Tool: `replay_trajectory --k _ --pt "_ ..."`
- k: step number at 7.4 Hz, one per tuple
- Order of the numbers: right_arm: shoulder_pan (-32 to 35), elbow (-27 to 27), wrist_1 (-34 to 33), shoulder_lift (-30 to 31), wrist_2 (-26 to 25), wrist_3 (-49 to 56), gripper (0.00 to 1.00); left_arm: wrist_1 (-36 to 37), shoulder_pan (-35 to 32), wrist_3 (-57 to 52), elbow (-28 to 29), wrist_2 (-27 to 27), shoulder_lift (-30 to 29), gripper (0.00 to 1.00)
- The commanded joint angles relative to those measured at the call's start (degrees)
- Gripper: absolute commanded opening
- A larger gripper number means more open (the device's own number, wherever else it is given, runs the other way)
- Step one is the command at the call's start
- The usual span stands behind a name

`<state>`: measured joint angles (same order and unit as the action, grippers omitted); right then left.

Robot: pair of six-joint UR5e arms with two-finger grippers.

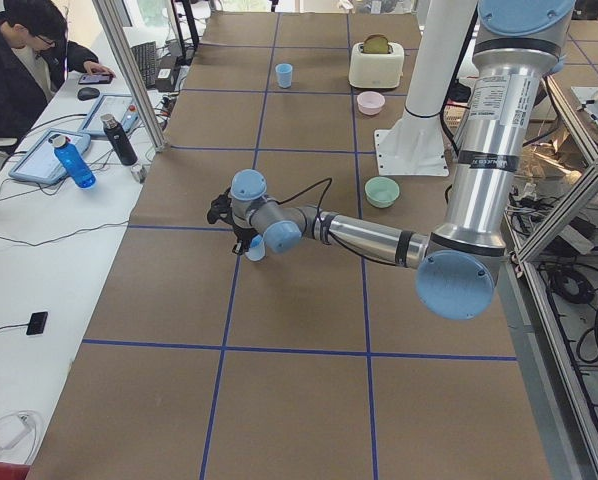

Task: Stack blue cups with both arms
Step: 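Lower the left gripper onto the light-blue cup and grasp it, then carry the cup with the left gripper to the table center and set it down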

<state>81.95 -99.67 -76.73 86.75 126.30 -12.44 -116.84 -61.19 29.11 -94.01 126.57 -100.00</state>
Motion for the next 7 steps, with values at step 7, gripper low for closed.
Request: replay_trajectory --k 7 --pt "-0.12 -0.26 0.09 -0.44 0.35 -3.02 1.00 20.86 29.00 37.51 3.48 -21.26 -35.43 0.00"
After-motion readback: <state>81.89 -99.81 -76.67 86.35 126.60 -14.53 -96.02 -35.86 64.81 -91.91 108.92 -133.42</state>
